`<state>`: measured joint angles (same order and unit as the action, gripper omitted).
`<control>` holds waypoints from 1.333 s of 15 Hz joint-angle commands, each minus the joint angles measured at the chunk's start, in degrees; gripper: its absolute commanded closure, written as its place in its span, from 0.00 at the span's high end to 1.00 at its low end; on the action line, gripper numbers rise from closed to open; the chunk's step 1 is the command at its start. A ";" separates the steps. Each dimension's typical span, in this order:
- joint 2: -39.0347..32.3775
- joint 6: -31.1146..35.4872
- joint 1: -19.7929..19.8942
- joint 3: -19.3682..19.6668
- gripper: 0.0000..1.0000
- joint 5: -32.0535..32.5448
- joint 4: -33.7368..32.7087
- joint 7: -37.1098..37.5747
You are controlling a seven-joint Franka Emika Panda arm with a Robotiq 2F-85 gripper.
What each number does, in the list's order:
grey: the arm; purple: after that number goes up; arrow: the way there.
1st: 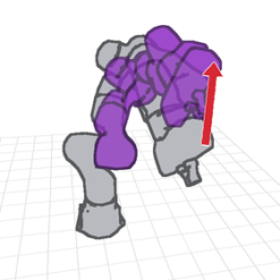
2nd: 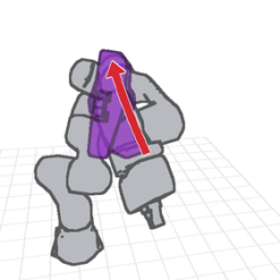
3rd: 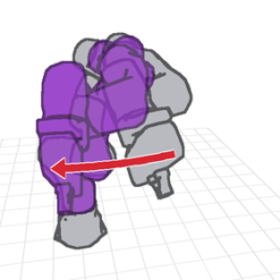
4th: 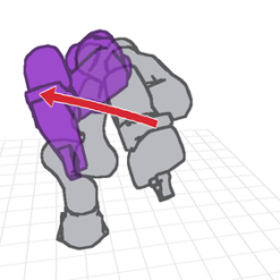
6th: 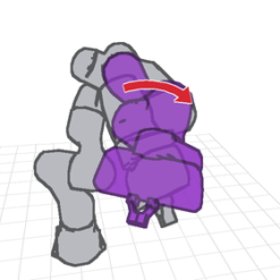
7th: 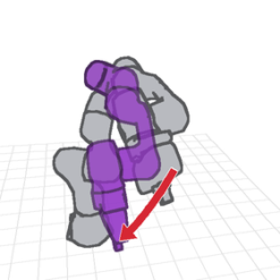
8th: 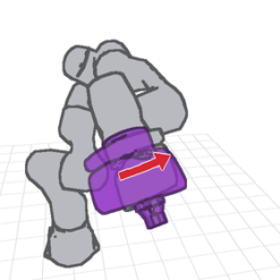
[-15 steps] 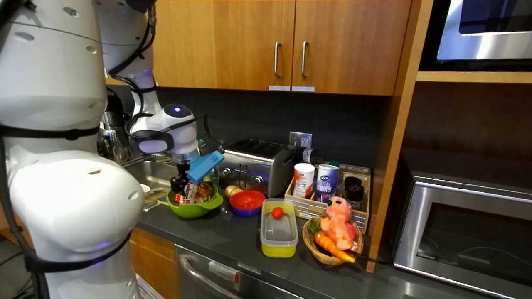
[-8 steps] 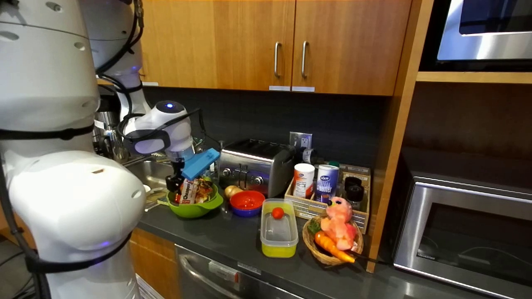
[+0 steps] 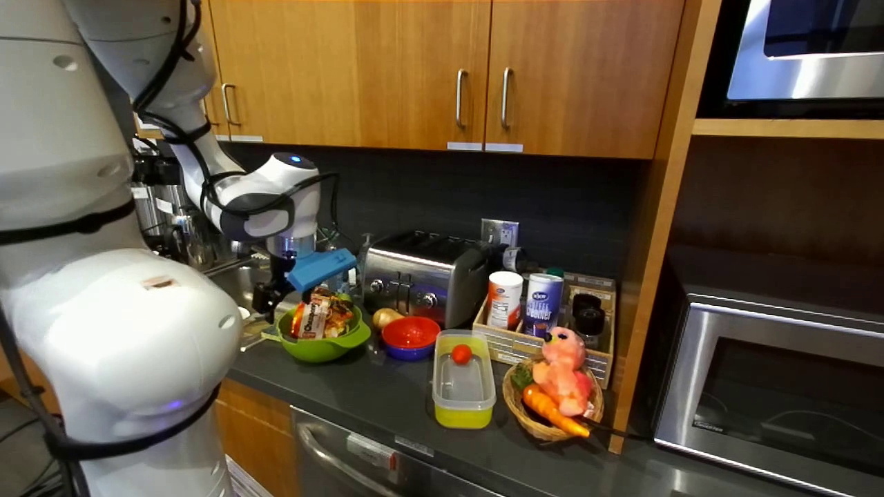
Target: Pick up the packet in the bowl then put it back inside
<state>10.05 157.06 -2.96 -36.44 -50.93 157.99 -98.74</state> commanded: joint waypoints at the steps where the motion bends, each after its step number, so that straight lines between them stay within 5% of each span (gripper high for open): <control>1: 1.13 -1.88 -8.51 9.16 1.00 2.88 0.15 2.06; 4: 4.76 -4.24 -11.12 11.60 1.00 3.18 0.95 2.83; 5: 5.77 -5.49 -5.25 5.41 1.00 0.49 0.81 1.03; 12: 5.85 -5.39 -5.30 5.43 1.00 0.51 0.98 1.17; 20: 14.49 -2.20 -0.64 0.94 1.00 4.97 1.82 12.74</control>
<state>18.53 155.09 -4.82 -34.07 -46.09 158.74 -89.05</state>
